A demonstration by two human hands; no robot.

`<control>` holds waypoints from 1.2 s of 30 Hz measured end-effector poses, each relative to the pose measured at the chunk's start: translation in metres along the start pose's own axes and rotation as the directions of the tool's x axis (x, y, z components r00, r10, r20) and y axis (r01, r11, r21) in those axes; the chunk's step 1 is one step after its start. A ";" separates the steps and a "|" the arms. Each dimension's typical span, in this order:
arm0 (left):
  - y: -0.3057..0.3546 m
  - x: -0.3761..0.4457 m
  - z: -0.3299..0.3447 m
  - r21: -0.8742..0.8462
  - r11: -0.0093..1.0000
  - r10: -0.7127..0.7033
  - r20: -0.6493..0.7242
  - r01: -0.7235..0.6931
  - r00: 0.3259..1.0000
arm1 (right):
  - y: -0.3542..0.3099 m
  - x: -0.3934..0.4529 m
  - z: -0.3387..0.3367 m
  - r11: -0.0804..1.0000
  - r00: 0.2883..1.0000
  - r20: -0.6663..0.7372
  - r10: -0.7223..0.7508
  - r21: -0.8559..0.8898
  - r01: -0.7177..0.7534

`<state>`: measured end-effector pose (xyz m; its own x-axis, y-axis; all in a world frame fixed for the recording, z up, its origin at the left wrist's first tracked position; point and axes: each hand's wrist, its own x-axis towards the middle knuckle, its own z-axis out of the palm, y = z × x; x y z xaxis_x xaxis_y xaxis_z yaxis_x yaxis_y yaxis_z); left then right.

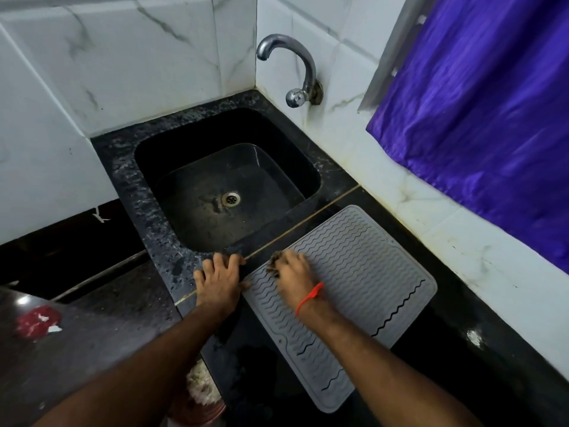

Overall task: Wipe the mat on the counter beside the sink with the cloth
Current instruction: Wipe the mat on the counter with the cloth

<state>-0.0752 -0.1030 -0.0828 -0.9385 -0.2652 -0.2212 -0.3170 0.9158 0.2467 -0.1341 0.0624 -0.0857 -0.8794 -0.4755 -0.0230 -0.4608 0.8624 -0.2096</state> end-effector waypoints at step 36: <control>0.001 -0.008 0.003 -0.001 1.000 -0.017 0.003 0.018 1.000 | -0.057 -0.069 0.031 0.980 0.971 -0.158 -0.180 0.055 0.191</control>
<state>-0.0675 -0.0989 -0.0833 -0.9324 -0.2803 -0.2283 -0.3335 0.9107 0.2438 -0.0430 0.0406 -0.1022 -0.7895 -0.5898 0.1697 -0.6131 0.7447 -0.2636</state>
